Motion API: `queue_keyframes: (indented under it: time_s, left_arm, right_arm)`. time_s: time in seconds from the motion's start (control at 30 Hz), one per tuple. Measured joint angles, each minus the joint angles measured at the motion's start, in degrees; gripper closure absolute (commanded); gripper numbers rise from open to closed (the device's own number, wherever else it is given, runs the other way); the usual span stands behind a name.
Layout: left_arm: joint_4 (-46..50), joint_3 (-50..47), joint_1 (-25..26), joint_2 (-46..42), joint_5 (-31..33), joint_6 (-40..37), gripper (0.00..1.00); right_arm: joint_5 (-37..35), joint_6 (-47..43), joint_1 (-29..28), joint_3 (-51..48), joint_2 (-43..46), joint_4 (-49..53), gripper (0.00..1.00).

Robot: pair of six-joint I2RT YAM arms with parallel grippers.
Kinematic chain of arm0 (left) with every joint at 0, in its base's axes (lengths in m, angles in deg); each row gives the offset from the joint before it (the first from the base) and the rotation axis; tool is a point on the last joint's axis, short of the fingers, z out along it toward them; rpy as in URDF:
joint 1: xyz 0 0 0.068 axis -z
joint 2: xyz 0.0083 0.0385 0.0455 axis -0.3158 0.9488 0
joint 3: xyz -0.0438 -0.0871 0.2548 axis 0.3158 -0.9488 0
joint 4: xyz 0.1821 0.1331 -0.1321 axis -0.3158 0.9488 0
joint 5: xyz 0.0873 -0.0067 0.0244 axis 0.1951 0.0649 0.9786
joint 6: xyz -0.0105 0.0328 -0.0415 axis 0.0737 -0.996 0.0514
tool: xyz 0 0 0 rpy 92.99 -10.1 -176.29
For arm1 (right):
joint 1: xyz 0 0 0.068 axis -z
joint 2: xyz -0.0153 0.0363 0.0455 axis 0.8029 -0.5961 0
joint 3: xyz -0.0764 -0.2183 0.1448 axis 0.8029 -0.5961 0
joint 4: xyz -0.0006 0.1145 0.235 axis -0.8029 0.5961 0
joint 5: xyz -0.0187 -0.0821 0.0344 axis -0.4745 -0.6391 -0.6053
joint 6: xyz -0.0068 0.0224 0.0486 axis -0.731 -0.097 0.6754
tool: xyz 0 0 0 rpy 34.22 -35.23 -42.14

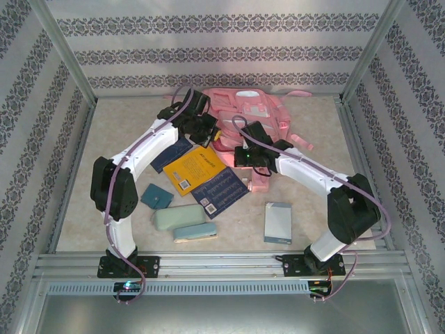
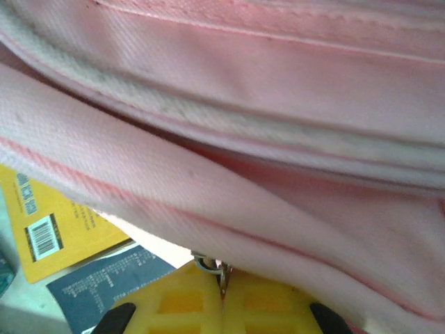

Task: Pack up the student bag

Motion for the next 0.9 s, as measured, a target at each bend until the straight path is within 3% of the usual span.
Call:
queue_keyframes:
  time_s: [0.33,0.9]
  left_arm:
    - [1.03,0.0,-1.75,-0.44,-0.37,-4.24,1.0]
    - [2.19,-1.79,-4.59,-3.96,-2.49,-8.24,1.0]
  right_arm:
    - [4.42,-3.17,2.82,0.0,3.23,3.89,1.0]
    - [11.13,-6.51,14.56,-3.41,8.81,6.58,1.0]
